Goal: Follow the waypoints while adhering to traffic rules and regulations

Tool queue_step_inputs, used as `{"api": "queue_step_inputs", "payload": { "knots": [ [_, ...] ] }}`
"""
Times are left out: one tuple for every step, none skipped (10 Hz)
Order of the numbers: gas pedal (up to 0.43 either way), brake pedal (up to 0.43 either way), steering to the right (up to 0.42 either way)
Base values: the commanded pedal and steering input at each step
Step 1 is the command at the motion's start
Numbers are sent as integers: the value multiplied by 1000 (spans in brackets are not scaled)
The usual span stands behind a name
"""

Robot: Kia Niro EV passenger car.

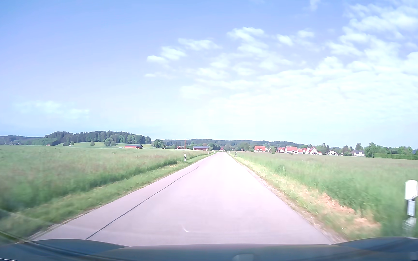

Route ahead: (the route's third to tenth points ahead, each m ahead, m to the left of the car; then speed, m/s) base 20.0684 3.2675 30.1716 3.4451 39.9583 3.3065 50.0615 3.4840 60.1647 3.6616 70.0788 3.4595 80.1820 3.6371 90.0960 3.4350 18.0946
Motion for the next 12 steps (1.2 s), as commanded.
{"api": "queue_step_inputs", "payload": {
  "knots": [
    [150,0,0],
    [150,0,1],
    [150,0,1],
    [150,0,1],
    [150,0,1],
    [150,0,1],
    [150,0,1],
    [150,0,1],
    [150,0,2],
    [150,0,2],
    [150,0,2],
    [150,0,2]
  ]
}}
